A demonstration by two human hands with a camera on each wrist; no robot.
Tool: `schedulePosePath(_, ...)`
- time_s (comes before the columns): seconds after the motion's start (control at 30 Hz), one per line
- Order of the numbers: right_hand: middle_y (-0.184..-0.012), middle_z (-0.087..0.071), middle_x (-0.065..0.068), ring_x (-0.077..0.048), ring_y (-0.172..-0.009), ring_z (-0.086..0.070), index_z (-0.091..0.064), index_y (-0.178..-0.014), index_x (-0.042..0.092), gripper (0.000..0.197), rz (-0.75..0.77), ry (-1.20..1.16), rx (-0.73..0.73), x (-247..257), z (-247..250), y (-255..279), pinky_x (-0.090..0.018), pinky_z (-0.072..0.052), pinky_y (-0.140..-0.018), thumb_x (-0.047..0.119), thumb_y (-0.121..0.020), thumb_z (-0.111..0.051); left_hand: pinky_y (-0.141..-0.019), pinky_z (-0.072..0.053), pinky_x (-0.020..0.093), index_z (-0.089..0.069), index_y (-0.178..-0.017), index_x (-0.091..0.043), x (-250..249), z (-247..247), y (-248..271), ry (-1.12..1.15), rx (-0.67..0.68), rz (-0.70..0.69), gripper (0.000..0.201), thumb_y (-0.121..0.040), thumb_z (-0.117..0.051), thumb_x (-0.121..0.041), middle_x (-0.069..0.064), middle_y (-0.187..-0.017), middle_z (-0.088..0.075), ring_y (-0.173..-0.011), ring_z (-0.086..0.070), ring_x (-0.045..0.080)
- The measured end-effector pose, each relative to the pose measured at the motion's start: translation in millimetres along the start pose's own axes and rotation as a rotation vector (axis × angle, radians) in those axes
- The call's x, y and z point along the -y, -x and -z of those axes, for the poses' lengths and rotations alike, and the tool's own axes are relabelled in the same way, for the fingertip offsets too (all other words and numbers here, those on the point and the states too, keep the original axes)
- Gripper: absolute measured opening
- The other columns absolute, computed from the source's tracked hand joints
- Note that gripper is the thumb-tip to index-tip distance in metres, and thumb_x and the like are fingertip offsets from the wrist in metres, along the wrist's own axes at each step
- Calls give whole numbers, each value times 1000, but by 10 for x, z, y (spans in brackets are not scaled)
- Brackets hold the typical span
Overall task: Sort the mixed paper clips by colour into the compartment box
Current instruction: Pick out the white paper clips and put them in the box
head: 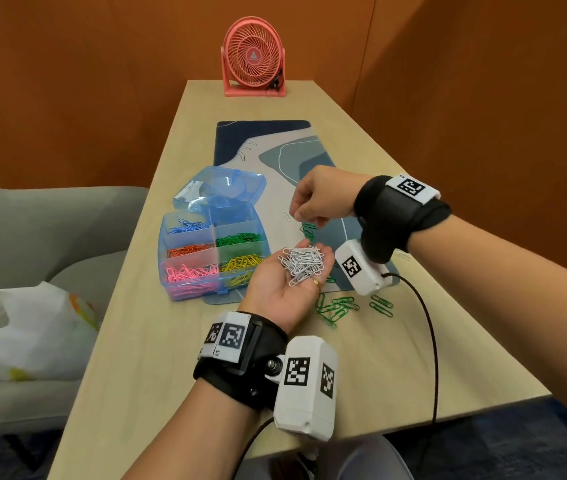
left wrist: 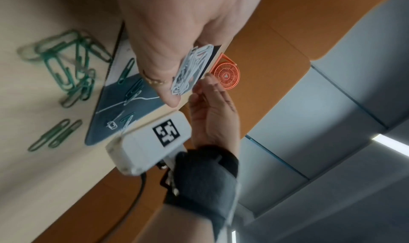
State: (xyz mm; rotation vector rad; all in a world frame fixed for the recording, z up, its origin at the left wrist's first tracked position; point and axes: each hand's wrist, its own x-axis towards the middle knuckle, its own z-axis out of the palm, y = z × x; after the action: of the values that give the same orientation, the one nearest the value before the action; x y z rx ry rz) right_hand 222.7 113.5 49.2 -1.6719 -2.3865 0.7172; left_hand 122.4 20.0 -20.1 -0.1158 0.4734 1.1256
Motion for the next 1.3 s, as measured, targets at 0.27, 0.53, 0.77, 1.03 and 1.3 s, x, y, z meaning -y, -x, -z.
schedulePosePath(0.27,-70,-65,-5,-10,-52,-60,-66,-93,4,16,-103,-118,136,67,-257,-192,-18,-52,-49,20,-92,-61,-89,-43,47,-55,-98,7,-258,-31,296,16,46,-100,26,-100,-34,-8,26,-107,-55,-111,-52,34)
schedulePosePath(0.53,-68,-63,-12,-12,-44,-60,-56,-88,2,5,-156,-215,298,365,-495,-128,-25,-57,-57,5,-90,-60,-83,-46,45,-54,-105,2,-801,57,505,37,-8,-273,21,-99,-36,-6,21,-111,-54,-104,-53,31)
schedulePosePath(0.77,-74,-67,-16,-18,-48,-63,-50,-122,-3,37,-147,-29,283,304,-491,-5,-30,-59,-63,0,-85,-59,-82,-47,38,-52,-102,2,-1126,120,708,-60,-55,-377,22,-101,-31,-5,23,-114,-53,-91,-57,29)
schedulePosePath(1.03,-72,-70,-9,-18,-47,-56,-56,-119,26,42,-13,241,367,304,-476,149,-25,-52,-58,8,-82,-62,-95,-45,40,-52,-102,5,-1190,78,851,-125,-120,-399,26,-102,-31,-11,21,-111,-50,-105,-51,30)
schedulePosePath(1.3,-69,-68,0,-16,-54,-62,-59,-117,30,37,41,295,454,333,-474,207,-18,-47,-45,10,-86,-62,-99,-44,40,-53,-107,4,-1192,156,736,-187,-157,-367,40,-102,-33,-31,19,-119,-50,-118,-49,27)
